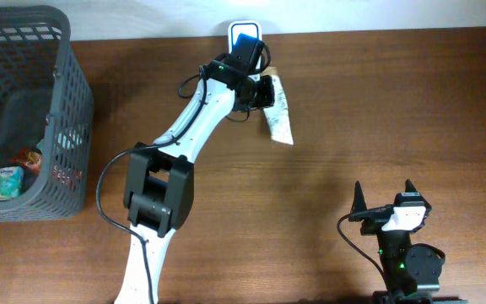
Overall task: Scan the item barcode
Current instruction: 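Lift the white bamboo tube with the left gripper and place it near the scanner, then return the left gripper to the basket and grasp the mint-green wipes pack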
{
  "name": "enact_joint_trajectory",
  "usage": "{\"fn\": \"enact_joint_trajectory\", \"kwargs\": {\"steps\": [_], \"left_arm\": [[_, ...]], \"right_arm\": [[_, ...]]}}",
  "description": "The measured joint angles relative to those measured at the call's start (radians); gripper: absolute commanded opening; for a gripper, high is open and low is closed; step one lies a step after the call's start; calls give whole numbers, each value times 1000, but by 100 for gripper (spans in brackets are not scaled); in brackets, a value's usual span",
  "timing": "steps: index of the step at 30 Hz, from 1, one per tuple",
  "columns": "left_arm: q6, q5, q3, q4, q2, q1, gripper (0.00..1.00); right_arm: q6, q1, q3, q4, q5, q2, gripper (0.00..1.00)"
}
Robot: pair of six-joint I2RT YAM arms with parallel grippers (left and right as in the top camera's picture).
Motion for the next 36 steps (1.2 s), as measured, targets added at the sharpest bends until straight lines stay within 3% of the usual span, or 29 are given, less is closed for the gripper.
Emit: {"fn": "enact_joint_trajectory", "kwargs": {"steps": [6, 12, 18, 21, 25, 28, 32, 36], "left_arm": [[0, 0, 51, -2, -32, 11, 43], [4, 0, 94, -1, -260, 99, 42], [67, -80, 101, 2, -506, 428, 66], [113, -249, 106, -38, -575, 648, 67], [196, -406, 110, -197, -568, 848, 67], [304, -434, 110, -256, -520, 907, 68], [366, -303, 111, -317, -401, 916, 81], [373, -249, 111, -381, -267, 907, 77]], "right_arm": [[0, 0, 0, 0, 0, 0, 99], [-1, 0, 0, 0, 0, 0, 99], [0, 0, 0, 0, 0, 0, 99], [0, 0, 0, 0, 0, 0, 99], [0, 0, 0, 0, 0, 0, 99], [0, 0, 0, 0, 0, 0, 99], [0, 0, 0, 0, 0, 0, 99], [0, 0, 0, 0, 0, 0, 99]]}}
